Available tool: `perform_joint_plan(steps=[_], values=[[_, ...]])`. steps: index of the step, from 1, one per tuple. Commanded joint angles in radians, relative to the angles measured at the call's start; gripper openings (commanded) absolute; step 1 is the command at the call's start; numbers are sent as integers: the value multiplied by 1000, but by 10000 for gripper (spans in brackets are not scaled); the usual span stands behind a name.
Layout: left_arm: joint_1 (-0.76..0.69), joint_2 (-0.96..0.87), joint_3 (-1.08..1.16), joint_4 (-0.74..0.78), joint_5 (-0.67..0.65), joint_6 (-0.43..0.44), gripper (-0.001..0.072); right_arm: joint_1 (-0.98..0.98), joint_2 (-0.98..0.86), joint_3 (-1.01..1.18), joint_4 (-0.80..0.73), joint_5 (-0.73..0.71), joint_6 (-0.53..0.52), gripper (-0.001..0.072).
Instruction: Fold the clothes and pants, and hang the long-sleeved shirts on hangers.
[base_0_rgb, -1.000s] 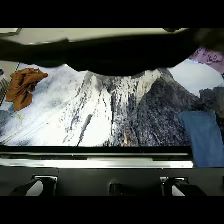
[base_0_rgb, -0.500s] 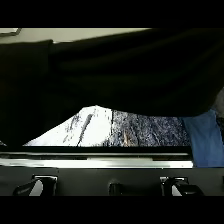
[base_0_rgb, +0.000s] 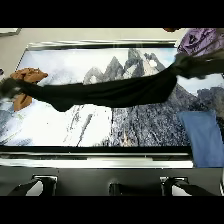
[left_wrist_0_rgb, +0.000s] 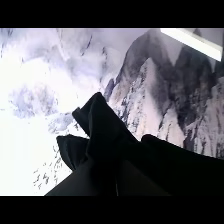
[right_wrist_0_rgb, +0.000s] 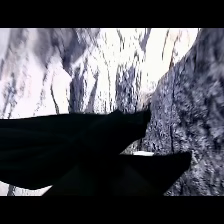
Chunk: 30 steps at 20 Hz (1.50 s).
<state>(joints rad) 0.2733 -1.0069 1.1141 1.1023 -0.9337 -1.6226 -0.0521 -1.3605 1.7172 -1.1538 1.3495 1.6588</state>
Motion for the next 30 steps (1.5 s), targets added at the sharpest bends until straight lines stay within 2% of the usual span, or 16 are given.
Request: perform_joint_plan(steps=[1, 3, 7, 8, 9, 11, 12, 14, 17, 20, 24, 30], values=[[-29, -218, -106, -3, 196, -2, 15, 1, -252, -29, 61, -123, 5, 33], [-32, -335, -103, -41, 253, -1, 15, 2, -357, -29, 112, -193, 5, 33], [-32, -470, -103, -144, 261, -1, 20, 2, -460, -29, 185, -185, 5, 33], [-29, -474, -103, -146, 251, -1, 79, 2, -462, -29, 184, -179, 5, 33], [-22, -469, -100, -146, 232, -1, 175, 2, -460, -29, 184, -173, 5, 33], [21, -447, -63, -146, 129, 2, 485, 2, -455, -29, 184, -153, 2, 33], [52, -426, -37, -146, 66, 22, 570, 1, -451, -29, 181, -144, 1, 33], [127, -343, -11, -146, -30, 82, 616, 2, -439, -29, 179, -129, -3, 33], [241, -182, -59, -146, -114, 145, 619, 2, -417, -29, 170, -116, -26, 33], [257, -116, -244, -216, -174, 187, 619, 2, -409, -29, 167, -98, -25, 34], [180, -136, -490, -464, -41, 343, 618, 2, -410, -29, 163, -77, -25, 33], [23, -314, -518, -657, 69, 474, 612, 2, -410, -29, 148, -63, -24, 34]])
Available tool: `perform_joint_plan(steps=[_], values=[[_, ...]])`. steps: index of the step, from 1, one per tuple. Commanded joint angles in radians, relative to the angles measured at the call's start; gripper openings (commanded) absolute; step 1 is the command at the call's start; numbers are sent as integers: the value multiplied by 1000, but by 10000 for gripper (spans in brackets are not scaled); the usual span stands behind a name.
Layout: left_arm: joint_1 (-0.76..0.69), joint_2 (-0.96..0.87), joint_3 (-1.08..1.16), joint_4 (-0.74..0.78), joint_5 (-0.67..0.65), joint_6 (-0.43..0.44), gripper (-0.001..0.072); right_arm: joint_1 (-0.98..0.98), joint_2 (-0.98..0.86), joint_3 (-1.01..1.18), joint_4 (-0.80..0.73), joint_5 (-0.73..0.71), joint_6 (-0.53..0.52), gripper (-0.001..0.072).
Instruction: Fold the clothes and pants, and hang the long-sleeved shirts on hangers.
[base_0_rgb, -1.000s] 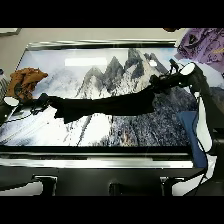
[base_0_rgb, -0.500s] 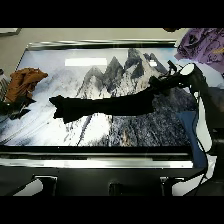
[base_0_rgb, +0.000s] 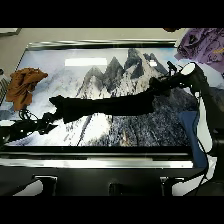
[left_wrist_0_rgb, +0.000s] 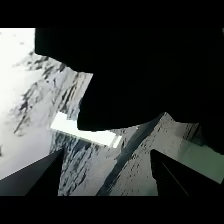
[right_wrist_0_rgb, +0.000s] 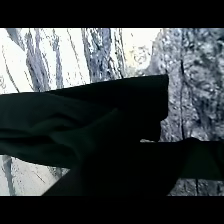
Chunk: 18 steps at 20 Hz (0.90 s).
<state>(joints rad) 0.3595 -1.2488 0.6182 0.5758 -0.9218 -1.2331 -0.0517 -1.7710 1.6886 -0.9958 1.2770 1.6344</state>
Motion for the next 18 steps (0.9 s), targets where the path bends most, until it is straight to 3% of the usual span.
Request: perform_joint_plan(steps=[1, 9, 10, 11, 13, 18], values=[[-79, -98, -16, -143, 77, 86, 611, 1, 1, 0, -12, 11, 0, 34], [-98, -190, 71, -143, 155, 80, 592, 1, 1, 0, -11, 16, 0, 34], [-100, -201, 76, -143, 156, 79, 511, 1, 1, 0, -11, 16, 0, 34], [-100, -214, 80, -144, 153, 79, 299, 1, 1, 0, -11, 20, 1, 34], [-107, -222, 82, -148, 153, 80, 12, 1, 1, 0, -11, 33, 3, 34], [-91, -196, 239, -147, 51, 85, 13, 1, 42, 0, -14, 6, 4, 33]])
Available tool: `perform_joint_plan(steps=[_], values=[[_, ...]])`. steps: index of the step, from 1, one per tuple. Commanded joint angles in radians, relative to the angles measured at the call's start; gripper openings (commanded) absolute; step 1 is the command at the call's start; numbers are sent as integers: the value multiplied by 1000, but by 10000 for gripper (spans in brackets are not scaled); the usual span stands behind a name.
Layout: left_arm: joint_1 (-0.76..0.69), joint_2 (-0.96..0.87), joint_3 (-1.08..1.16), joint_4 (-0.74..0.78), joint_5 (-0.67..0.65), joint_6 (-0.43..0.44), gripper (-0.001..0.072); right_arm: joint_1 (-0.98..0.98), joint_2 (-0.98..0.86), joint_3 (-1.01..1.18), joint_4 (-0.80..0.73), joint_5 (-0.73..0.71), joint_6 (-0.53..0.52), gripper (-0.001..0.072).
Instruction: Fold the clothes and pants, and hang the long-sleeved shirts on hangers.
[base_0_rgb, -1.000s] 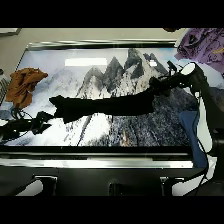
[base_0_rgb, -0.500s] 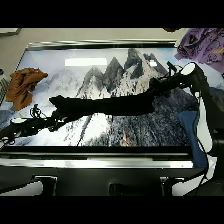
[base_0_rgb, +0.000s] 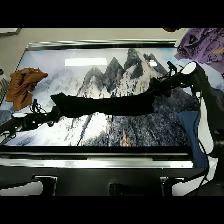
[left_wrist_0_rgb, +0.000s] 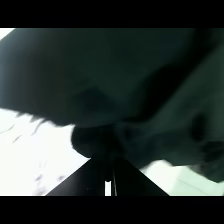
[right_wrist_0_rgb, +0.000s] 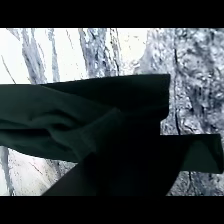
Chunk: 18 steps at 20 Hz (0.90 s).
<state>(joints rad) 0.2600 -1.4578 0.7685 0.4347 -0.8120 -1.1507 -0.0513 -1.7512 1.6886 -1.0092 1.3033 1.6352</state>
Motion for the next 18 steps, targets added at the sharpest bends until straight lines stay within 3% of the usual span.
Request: perform_joint_plan(steps=[1, 3, 5, 10, 18], values=[[16, 33, 161, -6, -84, -2, 13, 0, 46, 2, -2, -33, 2, 33], [38, 81, 340, 11, -141, -28, 13, 0, 111, 17, -23, -75, -3, 33], [60, 139, 565, 97, -173, -107, 12, 0, 190, 56, -108, -117, -8, 32], [81, 304, 1072, 367, -178, -286, 13, 0, 387, 186, -373, -49, 6, 32], [84, 642, 1172, 660, -360, -529, 13, 0, 723, 192, -387, 298, 11, 33]])
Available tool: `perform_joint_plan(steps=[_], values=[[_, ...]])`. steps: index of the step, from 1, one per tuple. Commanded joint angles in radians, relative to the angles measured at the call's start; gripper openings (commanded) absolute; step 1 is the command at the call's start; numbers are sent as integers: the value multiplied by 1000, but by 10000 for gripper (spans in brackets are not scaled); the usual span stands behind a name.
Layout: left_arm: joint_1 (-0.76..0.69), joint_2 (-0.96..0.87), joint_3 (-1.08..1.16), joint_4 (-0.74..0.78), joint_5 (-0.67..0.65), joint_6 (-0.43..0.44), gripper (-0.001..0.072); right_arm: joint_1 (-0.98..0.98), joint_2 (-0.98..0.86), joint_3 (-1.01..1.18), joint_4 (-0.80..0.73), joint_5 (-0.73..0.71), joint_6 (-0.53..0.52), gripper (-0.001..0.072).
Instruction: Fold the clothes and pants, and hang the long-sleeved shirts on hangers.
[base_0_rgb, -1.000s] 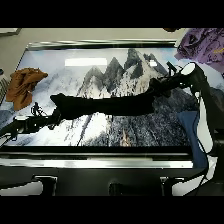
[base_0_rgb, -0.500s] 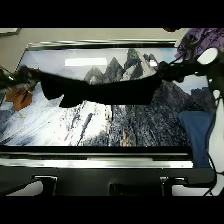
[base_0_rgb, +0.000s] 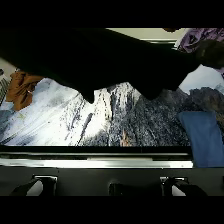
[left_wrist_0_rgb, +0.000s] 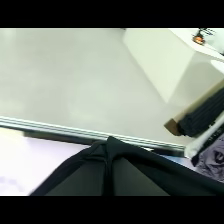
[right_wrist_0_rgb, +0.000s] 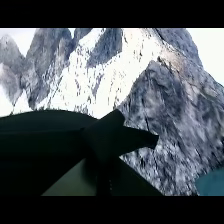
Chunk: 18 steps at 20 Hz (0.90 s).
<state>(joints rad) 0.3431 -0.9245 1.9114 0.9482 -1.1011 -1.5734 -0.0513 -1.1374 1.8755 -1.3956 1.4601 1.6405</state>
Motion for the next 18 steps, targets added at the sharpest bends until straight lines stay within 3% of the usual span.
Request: perform_joint_plan(steps=[1, 4, 6, 8, 10, 15, 18], values=[[1, 135, 27, 181, -72, -133, 13, 0, 142, 5, 13, 158, 24, 33], [1, 150, 27, 224, -96, -192, 13, 0, 191, 4, 26, 161, 163, 33], [-1, 87, 27, 220, -185, -194, 13, 0, 160, 2, 43, 161, 245, 33], [-4, -26, 23, 219, -291, -188, 13, 0, 86, -26, 63, 162, 279, 33], [-35, -156, -19, 221, -310, -132, 13, 0, -32, -68, 92, 156, 280, 33], [-148, -587, -87, 257, -150, -77, 14, 0, -426, -134, 164, -5, 290, 34], [-205, -832, -85, 256, 71, -99, 13, 0, -652, -134, 236, -178, 303, 34]])
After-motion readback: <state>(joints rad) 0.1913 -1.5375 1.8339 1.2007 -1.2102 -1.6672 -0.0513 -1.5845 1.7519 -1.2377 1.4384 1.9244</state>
